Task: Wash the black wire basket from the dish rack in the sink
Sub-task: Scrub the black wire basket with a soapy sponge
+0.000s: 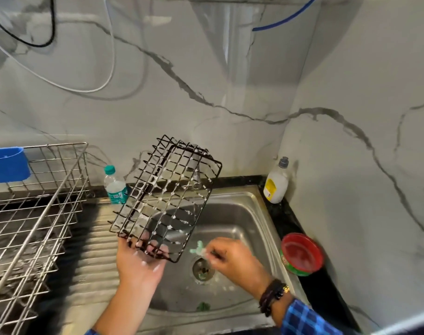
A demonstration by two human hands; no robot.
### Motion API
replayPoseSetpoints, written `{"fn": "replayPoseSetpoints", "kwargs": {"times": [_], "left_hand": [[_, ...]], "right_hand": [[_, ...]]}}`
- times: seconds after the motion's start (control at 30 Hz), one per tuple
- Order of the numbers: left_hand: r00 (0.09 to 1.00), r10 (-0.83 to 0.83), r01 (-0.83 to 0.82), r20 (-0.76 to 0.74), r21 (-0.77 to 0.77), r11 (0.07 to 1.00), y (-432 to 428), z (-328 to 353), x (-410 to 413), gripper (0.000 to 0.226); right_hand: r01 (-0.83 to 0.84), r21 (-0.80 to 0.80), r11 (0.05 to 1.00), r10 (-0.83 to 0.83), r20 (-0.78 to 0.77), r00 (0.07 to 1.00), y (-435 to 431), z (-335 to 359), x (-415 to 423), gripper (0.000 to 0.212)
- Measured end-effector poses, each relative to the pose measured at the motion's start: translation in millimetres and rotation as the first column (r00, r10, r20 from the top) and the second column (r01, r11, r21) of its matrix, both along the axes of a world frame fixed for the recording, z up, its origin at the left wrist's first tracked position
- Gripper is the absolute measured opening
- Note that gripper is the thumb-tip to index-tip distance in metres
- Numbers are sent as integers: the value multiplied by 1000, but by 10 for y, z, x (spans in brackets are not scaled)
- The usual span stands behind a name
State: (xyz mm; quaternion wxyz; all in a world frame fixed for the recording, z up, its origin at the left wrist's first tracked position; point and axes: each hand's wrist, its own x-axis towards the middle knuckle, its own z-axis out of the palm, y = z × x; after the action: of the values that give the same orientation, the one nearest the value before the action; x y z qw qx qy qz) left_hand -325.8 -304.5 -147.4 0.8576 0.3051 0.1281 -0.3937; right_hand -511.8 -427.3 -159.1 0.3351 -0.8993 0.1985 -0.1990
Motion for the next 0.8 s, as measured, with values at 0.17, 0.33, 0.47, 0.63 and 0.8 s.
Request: {"fn": "replayPoseSetpoints", "kwargs": {"times": [0.17,0.33,0.47,0.63,0.8], "left_hand": [[995,-70,72,67,-33,997,245,-141,-22,38],[998,-14,7,66,103,995,436,-95,-83,64],[998,2,-9,64,115,993,364,-66,-111,88],[997,-7,-2,75,110,994,244,-53,-64,37],[998,28,-35,53,129,991,103,-25,-66,29]], "right_hand": [[450,118,885,-429,-165,888,-610,-137,-791,15],[838,74,541,-809,-224,543,-1130,-223,-1426,8],[820,-52,570,-768,-389,509,-1306,-393,-1432,25],[711,-93,697,-623,-571,535,-1259,-524,-1369,40],[722,-49,690,-607,-581,542,-1121,-587,-1417,45]]}}
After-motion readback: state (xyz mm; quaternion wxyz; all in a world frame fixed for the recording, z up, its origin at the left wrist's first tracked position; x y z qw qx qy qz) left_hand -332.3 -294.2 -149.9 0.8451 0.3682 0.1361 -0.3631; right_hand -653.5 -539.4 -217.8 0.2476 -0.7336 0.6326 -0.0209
